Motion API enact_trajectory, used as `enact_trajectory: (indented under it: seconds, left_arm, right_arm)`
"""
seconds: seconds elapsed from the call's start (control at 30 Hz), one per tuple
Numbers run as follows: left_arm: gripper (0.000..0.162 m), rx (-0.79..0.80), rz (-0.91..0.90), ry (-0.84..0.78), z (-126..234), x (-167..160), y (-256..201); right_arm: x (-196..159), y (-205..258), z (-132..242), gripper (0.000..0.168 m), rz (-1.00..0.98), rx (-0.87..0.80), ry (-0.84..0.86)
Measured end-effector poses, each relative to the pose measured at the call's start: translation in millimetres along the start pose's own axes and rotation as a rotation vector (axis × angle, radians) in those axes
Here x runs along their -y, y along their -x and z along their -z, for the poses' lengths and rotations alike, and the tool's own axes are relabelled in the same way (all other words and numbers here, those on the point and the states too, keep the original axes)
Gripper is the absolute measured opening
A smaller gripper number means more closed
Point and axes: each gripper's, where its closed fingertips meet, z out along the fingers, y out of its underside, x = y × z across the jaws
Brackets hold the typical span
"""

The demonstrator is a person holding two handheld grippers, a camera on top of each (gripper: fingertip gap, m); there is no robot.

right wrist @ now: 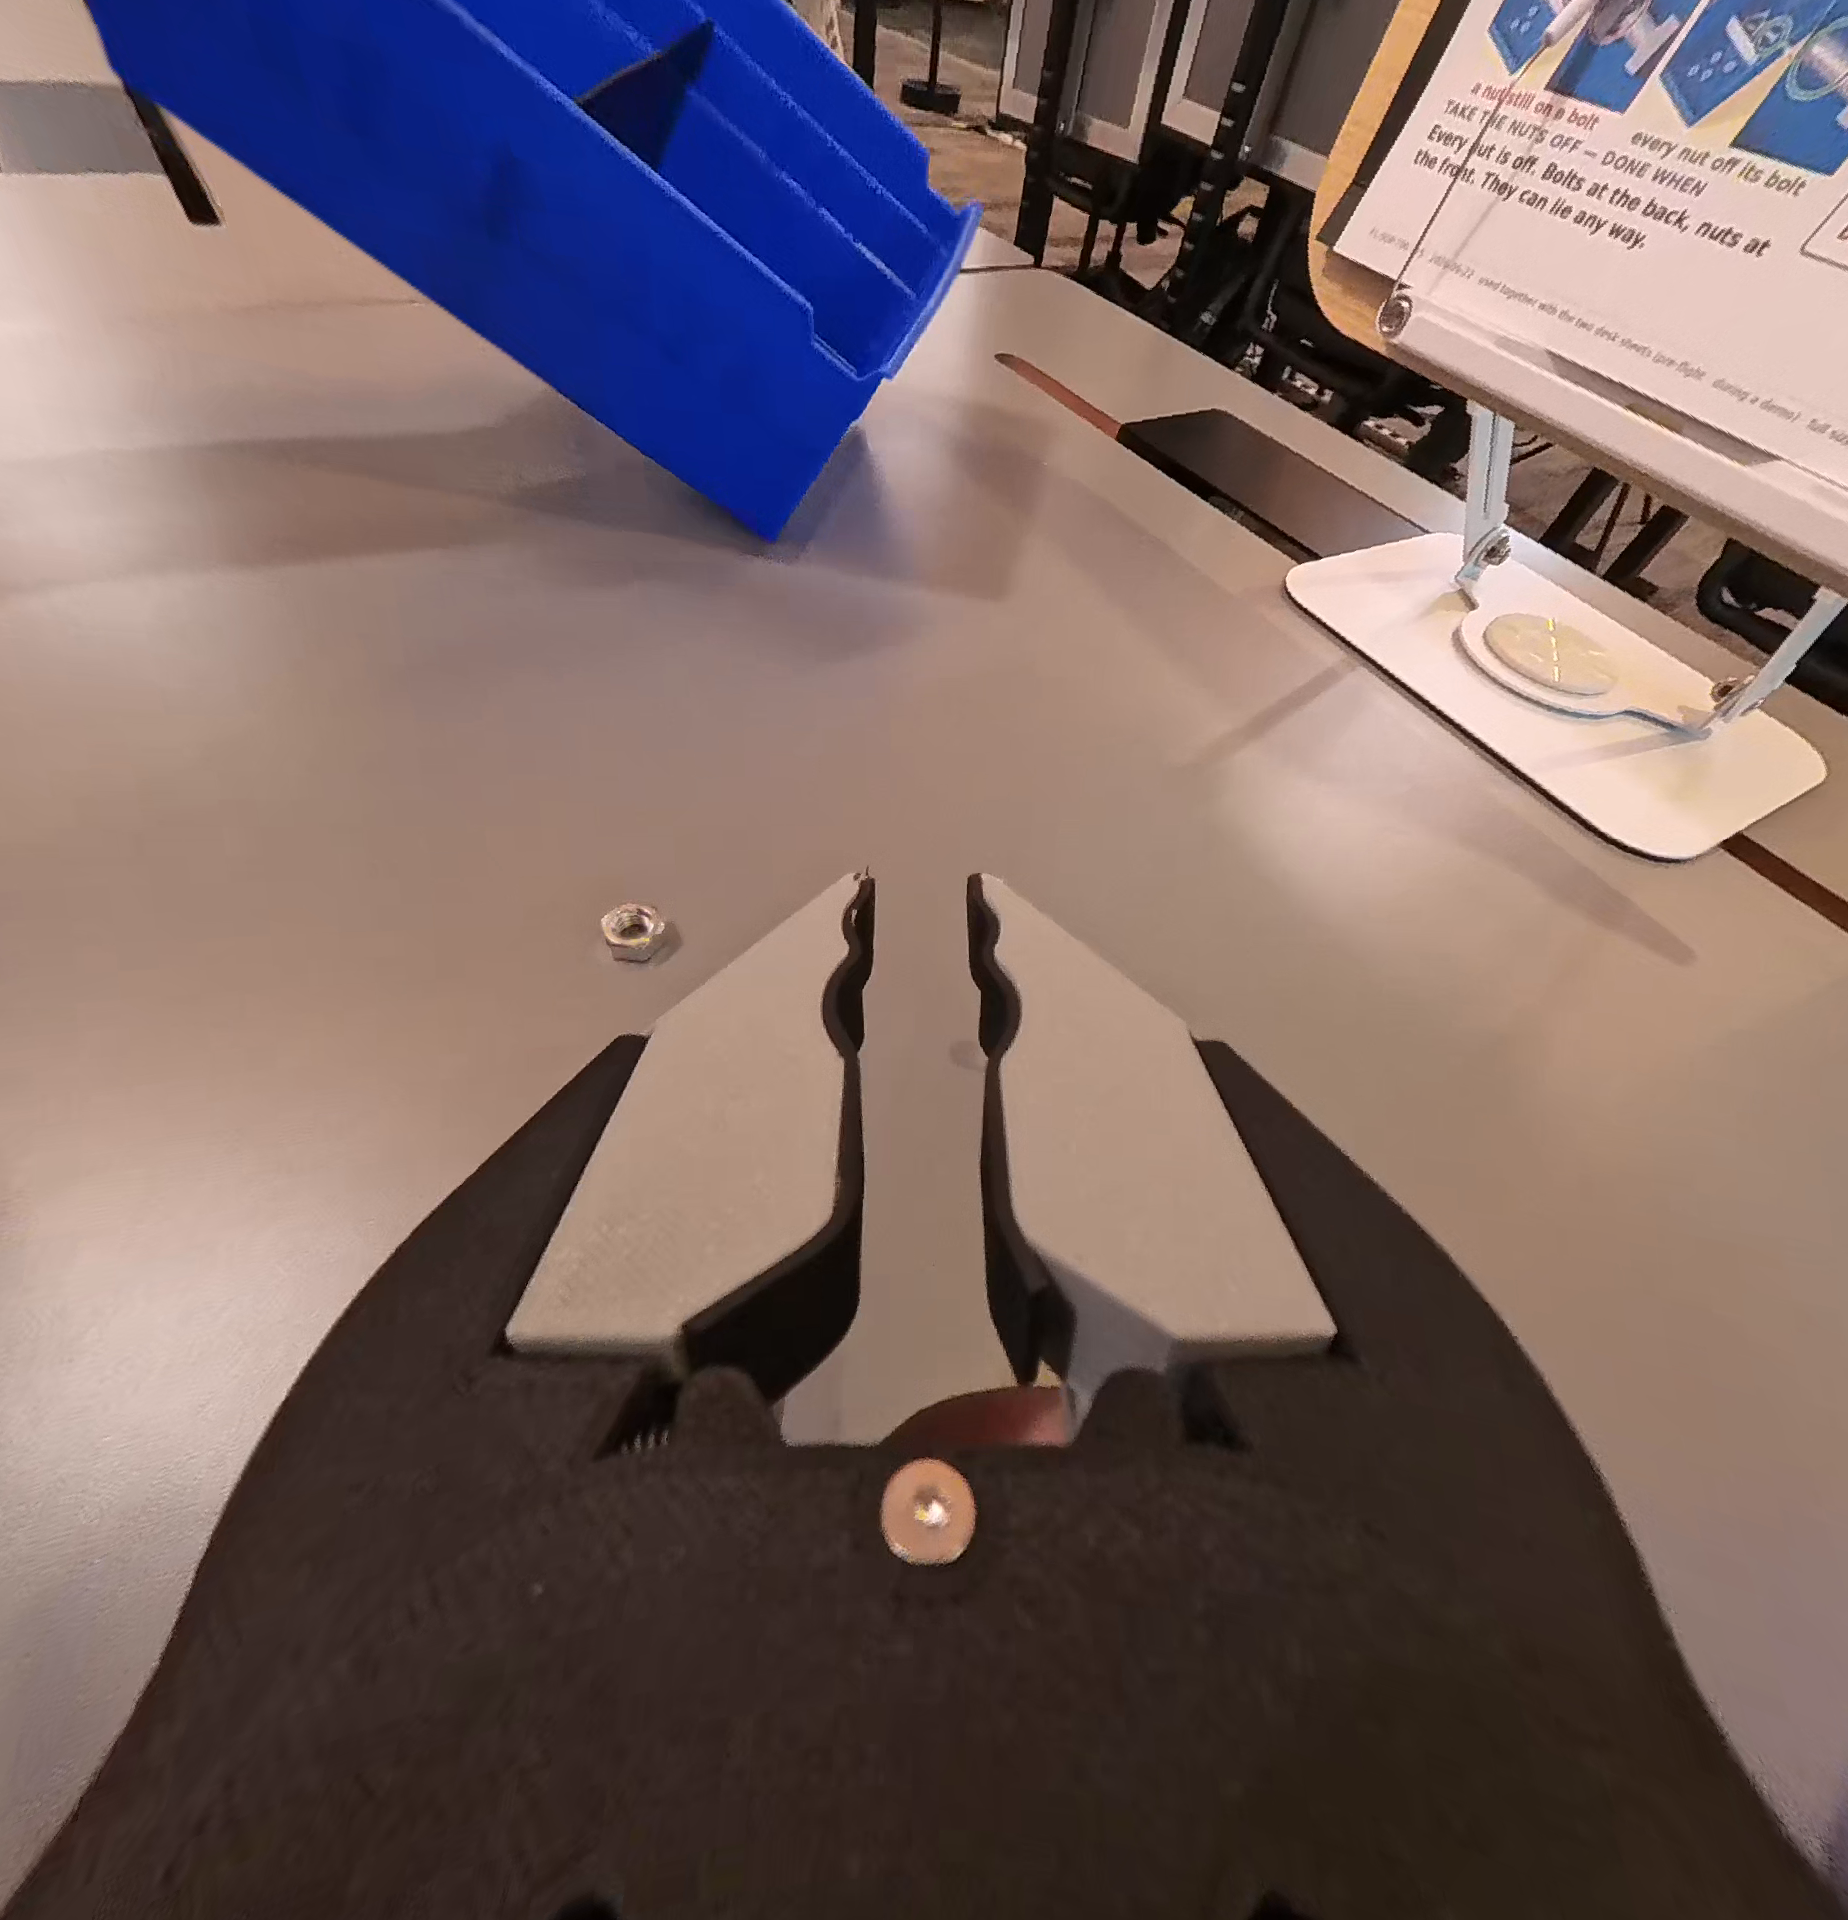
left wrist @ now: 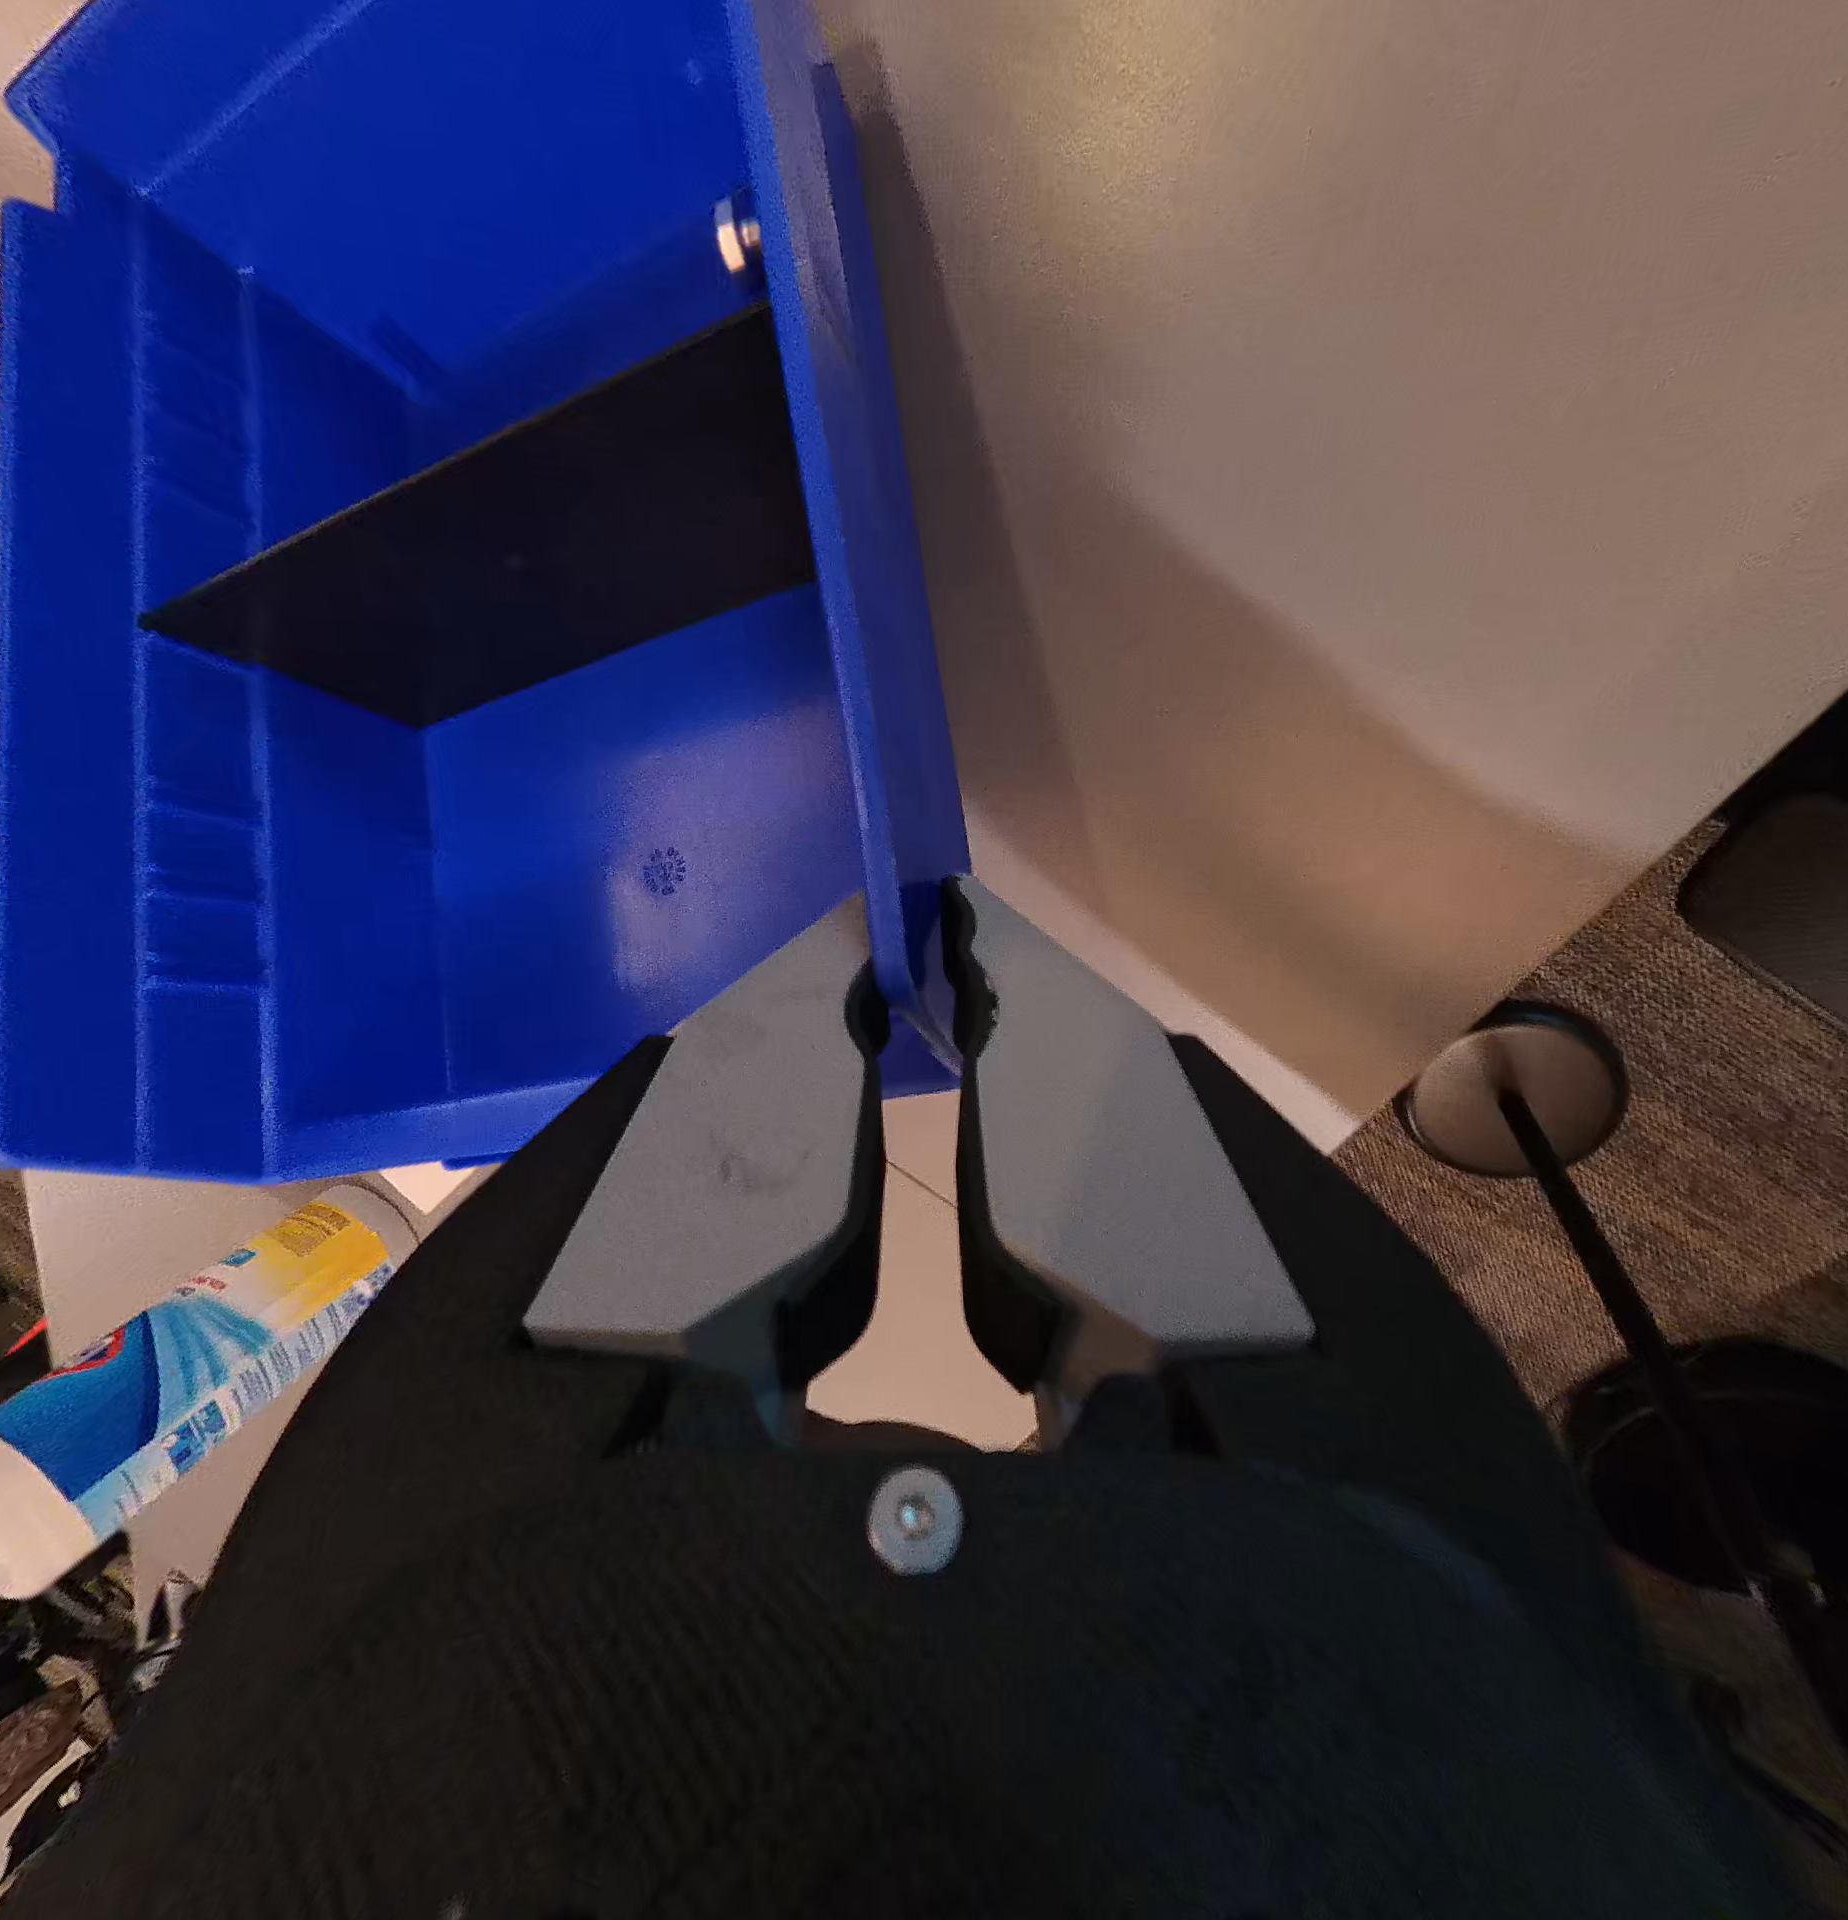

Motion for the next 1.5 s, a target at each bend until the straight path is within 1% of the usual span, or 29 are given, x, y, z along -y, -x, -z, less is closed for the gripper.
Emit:
enact_trajectory:
  seconds: [0.13,0.23,0.4,0.53,0.6,0.67,0.77,0.87,0.93,1.0,1.03,1.1,1.23,1.3,1.4,1.5]
  left_arm:
    - [0.004,-0.041,0.001,0.016,3,2,14]
    - [0.004,-0.065,0.04,-0.026,-3,3,12]
    - [0.004,-0.091,0.083,-0.096,-39,-3,-24]
    - [0.007,-0.058,0.102,-0.122,-72,7,-65]
    - [0.01,-0.042,0.129,-0.137,-84,22,-83]
    - [0.01,0.0,0.209,-0.194,-85,46,-89]
    - [0.017,-0.029,0.298,-0.344,-85,91,-110]
    - [0.027,-0.124,0.306,-0.509,-81,136,-136]
    - [0.019,-0.201,0.315,-0.62,-73,161,-147]
    - [0.017,-0.282,0.338,-0.748,-60,183,-151]
    - [0.018,-0.315,0.344,-0.776,-56,188,-152]
    - [0.022,-0.294,0.342,-0.769,-60,186,-146]
    - [0.022,-0.23,0.322,-0.73,-65,165,-133]
    - [0.02,-0.141,0.31,-0.725,-57,151,-114]
    - [0.022,0.028,0.301,-0.711,-33,128,-68]
    - [0.023,0.255,0.342,-0.63,-17,89,-5]
  right_arm:
    - [0,1,-2,0.015,-0.009,0.006,0.001]
    - [0,0,-2,0.015,0.004,-0.004,0.003]
    - [1,-3,0,0.014,-0.002,-0.01,-0.004]
    - [-2,-4,-2,0.015,-0.005,-0.009,0.004]
    - [-5,-3,-4,0.015,-0.009,-0.005,0.013]
    - [-7,-3,-7,0.015,-0.012,-0.005,0.024]
    - [-12,-8,-10,0.015,-0.011,-0.021,0.038]
    - [-18,-14,-14,0.014,-0.029,-0.04,0.057]
    - [-20,-17,-16,0.014,-0.053,-0.043,0.061]
    - [-22,-18,-18,0.014,-0.076,-0.043,0.063]
    - [-22,-19,-18,0.014,-0.082,-0.047,0.064]
    - [-22,-22,-18,0.014,-0.081,-0.062,0.063]
    - [-24,-28,-17,0.015,-0.071,-0.096,0.064]
    - [-26,-32,-18,0.015,-0.078,-0.104,0.07]
    - [-27,-36,-19,0.014,-0.081,-0.11,0.075]
    - [-26,-39,-19,0.014,-0.075,-0.123,0.074]
